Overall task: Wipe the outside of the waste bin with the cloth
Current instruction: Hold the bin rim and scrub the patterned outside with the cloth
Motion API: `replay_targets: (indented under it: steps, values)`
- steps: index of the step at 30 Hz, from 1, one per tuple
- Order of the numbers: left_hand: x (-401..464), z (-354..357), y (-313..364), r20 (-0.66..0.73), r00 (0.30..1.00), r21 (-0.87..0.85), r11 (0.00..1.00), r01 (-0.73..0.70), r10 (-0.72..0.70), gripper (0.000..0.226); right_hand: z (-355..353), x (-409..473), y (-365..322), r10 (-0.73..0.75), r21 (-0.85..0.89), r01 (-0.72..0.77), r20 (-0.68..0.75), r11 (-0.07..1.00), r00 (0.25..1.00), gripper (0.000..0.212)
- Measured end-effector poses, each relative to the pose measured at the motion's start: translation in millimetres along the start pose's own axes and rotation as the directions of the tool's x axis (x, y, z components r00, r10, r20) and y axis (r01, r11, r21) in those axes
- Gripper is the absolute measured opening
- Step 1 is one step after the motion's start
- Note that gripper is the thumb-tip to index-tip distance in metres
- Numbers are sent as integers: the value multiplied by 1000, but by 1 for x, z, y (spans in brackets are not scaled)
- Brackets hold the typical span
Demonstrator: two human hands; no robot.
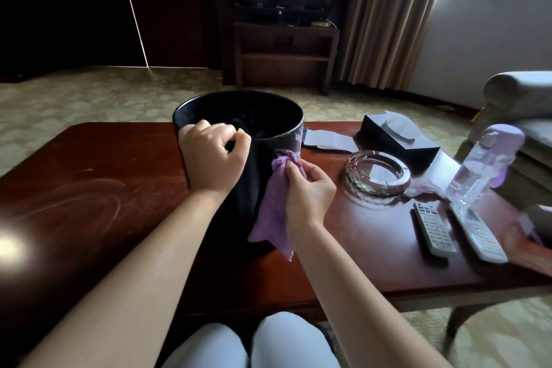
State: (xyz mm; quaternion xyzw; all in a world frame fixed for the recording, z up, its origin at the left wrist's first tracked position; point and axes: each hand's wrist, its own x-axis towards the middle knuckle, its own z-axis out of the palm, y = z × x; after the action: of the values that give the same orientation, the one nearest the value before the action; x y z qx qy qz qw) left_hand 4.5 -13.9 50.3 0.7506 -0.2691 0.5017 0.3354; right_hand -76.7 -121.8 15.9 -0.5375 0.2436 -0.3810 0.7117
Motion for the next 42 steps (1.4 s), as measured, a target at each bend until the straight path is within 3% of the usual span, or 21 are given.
replay_targets:
  steps: [6,12,20,27,31,34,39,42]
  values:
    - [1,-2,1,16,1000,8,1000,6,-6,37,-8,-10,14,69,-88,-72,-38,993,997,17]
    - [0,-2,2,19,1000,0,1000,-7,7,38,16,0,-22,-83,-35,82,-17,996,996,4]
    - [1,-4,2,26,1000,-6,1000,-8,8,38,7,-14,5,28,-109,-37,-90,993,996,6]
    - [1,-6,1,40,999,-31,999,-27,28,42,26,-8,-24,-229,-71,224,-71,972,971,18]
    - [0,-7,1,53,998,-23,1000,-14,16,40,2,-16,26,16,-129,-31,-119,991,993,3]
    - [0,-5,0,57,998,-31,999,-7,9,40,-13,-14,50,171,-154,-188,-113,970,979,4]
    - [0,-3,-2,32,999,-31,999,-17,18,41,3,3,13,-56,-19,56,-30,998,998,6]
    - [-1,-3,-1,23,1000,-38,999,-16,17,41,6,10,11,-57,69,60,-39,996,998,8]
